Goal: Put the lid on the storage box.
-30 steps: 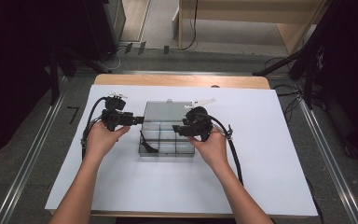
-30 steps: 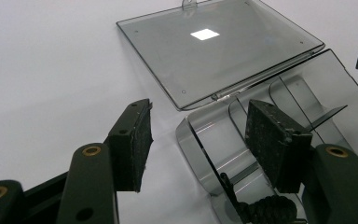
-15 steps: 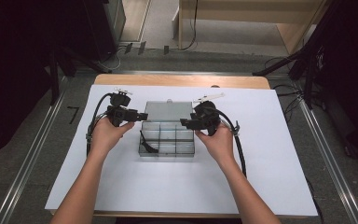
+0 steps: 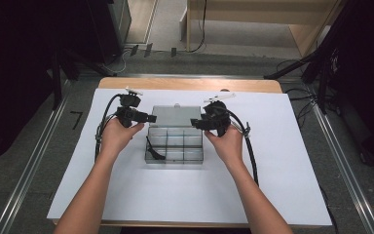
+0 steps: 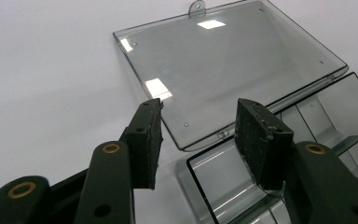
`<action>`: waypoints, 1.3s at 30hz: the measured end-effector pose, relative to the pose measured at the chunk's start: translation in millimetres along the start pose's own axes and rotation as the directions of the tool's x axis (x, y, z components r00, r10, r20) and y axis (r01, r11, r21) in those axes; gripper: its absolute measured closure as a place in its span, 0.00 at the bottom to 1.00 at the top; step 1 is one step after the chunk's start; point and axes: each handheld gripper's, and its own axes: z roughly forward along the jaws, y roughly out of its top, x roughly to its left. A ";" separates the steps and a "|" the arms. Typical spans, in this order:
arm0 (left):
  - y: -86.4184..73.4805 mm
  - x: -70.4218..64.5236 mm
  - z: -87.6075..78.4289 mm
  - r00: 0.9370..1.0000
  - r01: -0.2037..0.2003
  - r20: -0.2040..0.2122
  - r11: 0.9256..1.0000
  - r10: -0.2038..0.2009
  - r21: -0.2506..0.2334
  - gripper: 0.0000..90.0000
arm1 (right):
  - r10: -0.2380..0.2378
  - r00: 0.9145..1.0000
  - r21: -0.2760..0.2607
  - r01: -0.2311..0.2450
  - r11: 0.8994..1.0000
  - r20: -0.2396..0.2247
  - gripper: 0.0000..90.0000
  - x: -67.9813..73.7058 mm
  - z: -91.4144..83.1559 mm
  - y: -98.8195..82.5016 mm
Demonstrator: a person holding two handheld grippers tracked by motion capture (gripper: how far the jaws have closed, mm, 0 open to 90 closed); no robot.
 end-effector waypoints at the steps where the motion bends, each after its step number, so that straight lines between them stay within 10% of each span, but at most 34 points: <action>1: 1.3 -0.3 1.5 1.000 0.003 -0.001 1.000 -0.003 0.003 0.58 | 0.003 1.000 0.000 -0.003 1.000 0.004 0.55 -0.9 1.5 -0.2; 39: 7.7 4.5 37.2 0.996 0.072 -0.048 0.995 -0.069 0.062 0.56 | 0.163 0.984 -0.037 -0.160 0.986 0.072 0.51 -12.4 44.4 -15.7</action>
